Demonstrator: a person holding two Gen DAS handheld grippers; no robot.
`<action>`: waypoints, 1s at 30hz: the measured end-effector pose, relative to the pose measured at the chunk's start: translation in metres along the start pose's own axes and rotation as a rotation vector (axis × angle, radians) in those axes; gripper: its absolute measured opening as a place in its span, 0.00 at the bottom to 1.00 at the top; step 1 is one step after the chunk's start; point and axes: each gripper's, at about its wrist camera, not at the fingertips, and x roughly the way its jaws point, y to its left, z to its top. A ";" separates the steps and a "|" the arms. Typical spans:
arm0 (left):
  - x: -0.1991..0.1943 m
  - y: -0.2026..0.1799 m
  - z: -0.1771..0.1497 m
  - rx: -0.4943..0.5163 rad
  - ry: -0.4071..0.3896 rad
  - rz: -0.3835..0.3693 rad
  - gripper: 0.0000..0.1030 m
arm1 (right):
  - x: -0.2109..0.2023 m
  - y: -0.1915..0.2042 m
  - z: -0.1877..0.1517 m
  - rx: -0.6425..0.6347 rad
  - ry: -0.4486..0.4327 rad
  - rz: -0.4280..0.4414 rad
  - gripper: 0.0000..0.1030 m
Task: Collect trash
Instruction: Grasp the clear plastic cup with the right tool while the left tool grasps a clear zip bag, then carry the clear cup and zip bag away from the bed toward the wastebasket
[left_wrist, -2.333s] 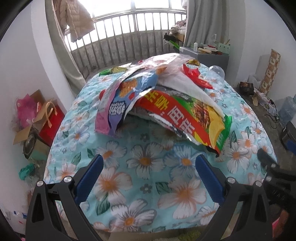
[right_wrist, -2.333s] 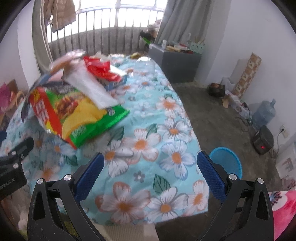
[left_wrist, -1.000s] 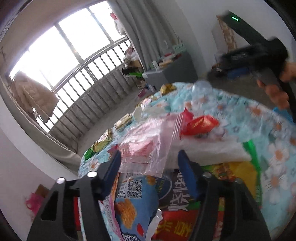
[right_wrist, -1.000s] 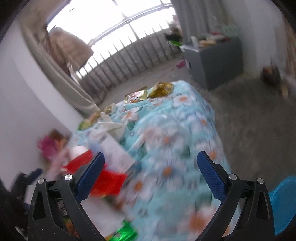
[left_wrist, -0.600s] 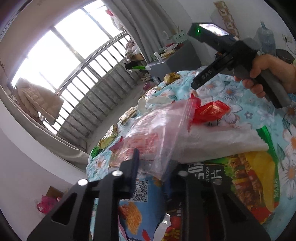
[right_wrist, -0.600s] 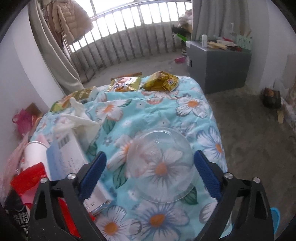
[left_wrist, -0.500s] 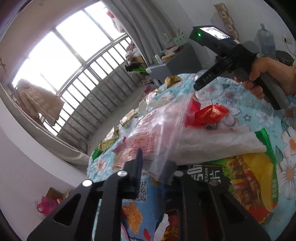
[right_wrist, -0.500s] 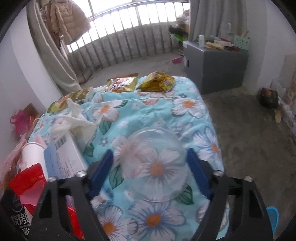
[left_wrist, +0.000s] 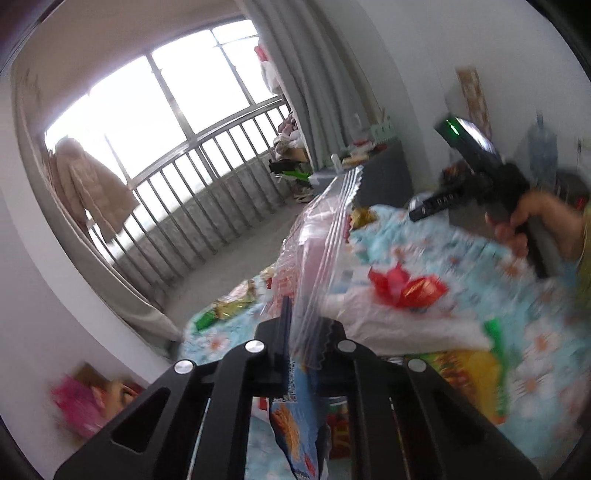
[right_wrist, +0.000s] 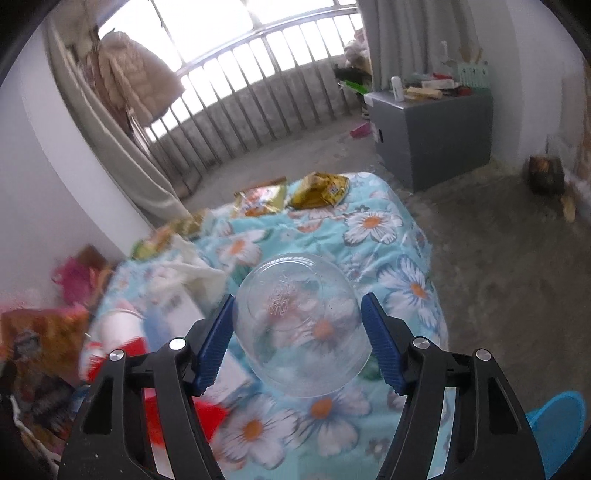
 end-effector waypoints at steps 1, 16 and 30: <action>-0.005 0.009 0.003 -0.054 -0.004 -0.037 0.08 | -0.006 -0.002 -0.001 0.026 -0.004 0.023 0.63; -0.051 0.072 0.021 -0.590 -0.067 -0.533 0.07 | -0.151 -0.035 -0.074 0.295 -0.149 0.123 0.63; -0.068 0.051 0.011 -0.408 -0.115 -0.245 0.08 | -0.144 -0.031 -0.110 0.336 -0.087 0.163 0.63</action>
